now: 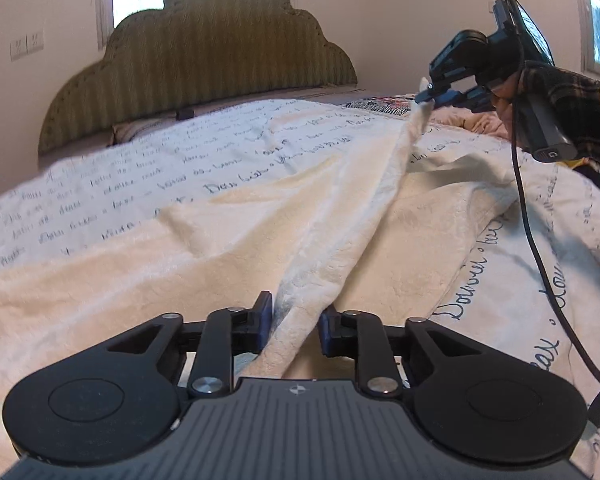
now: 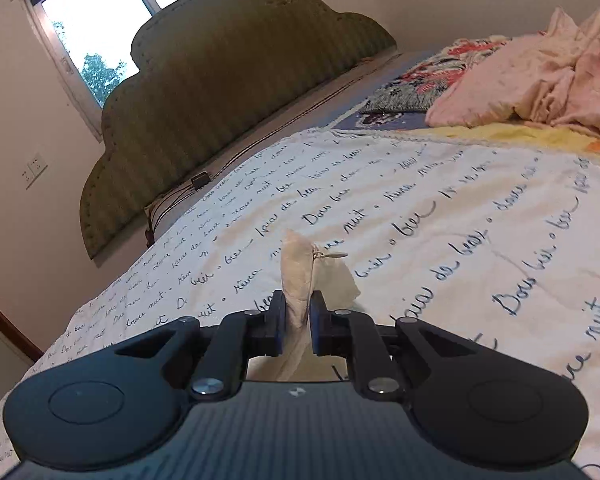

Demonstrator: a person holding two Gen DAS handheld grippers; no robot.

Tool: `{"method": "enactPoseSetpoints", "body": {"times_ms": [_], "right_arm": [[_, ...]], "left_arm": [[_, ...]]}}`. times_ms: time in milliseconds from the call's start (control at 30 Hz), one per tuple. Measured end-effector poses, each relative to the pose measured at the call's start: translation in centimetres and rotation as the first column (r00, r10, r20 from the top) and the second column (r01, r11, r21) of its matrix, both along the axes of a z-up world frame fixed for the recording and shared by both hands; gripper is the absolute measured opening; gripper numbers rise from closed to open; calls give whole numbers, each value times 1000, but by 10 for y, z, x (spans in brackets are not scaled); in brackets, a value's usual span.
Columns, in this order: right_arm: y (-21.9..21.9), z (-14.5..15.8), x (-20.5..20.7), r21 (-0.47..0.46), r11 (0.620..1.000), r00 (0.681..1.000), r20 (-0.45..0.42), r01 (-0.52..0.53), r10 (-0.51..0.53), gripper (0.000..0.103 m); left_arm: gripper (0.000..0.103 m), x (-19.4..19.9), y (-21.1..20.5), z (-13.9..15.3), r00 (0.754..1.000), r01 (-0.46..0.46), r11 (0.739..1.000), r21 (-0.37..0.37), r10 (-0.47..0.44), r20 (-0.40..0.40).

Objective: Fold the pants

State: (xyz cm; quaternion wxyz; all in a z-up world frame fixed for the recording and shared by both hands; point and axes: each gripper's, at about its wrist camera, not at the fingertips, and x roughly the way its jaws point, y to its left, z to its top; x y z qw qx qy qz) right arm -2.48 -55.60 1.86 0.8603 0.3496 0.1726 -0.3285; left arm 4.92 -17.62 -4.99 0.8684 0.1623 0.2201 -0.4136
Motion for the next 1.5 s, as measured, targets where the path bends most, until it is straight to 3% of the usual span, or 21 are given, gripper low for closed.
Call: {"method": "enactPoseSetpoints", "body": {"times_ms": [200,300,400,533,567,600,667,733,833,933,1100,1233,1367,1500], "right_arm": [[-25,-46,-34,215,976,994,90,38,-59,15],[-35,-65,-39,316,948,988,131,36,-81,15],[-39,-72,-37,346,938,984,156,26,-85,25],[-39,-70,-27,300,954,991,129,4,-45,25],[-39,-68,-25,288,958,993,115,1,-36,24],[-40,-66,-26,275,961,994,105,6,-37,16],[-38,-59,-23,249,969,996,90,0,-24,13],[-36,-45,-20,203,979,994,106,-24,2,12],[-28,-12,-26,96,992,977,206,-77,56,12],[-11,20,-45,-29,996,970,227,-83,87,12],[-7,-5,-90,33,999,992,127,-22,18,12],[-10,-38,-117,160,987,989,142,21,-44,12],[3,-32,-136,129,991,983,181,22,-45,12],[8,-38,-148,134,991,989,140,26,-45,12]], "left_arm": [[17,-11,-11,-2,996,13,997,70,-19,83],[28,-10,-17,-4,996,12,995,98,-20,87],[28,-14,-20,-5,993,10,993,118,-23,112],[28,-19,-27,-6,990,11,989,146,-31,135],[19,-19,-27,-6,991,10,989,148,-29,131],[18,-18,-27,-5,992,7,990,144,-25,125],[16,-18,-25,-2,994,-4,992,127,-10,111],[16,-14,-21,3,995,-19,995,102,8,100],[16,-10,-11,19,993,-59,998,32,55,105],[16,-12,-1,36,995,-29,999,-16,31,98],[16,-25,1,33,997,50,999,11,-50,64],[15,-34,1,21,995,68,996,62,-73,69],[15,-38,14,34,995,83,996,19,-84,59],[15,-42,16,29,992,117,991,61,-120,44]]}}
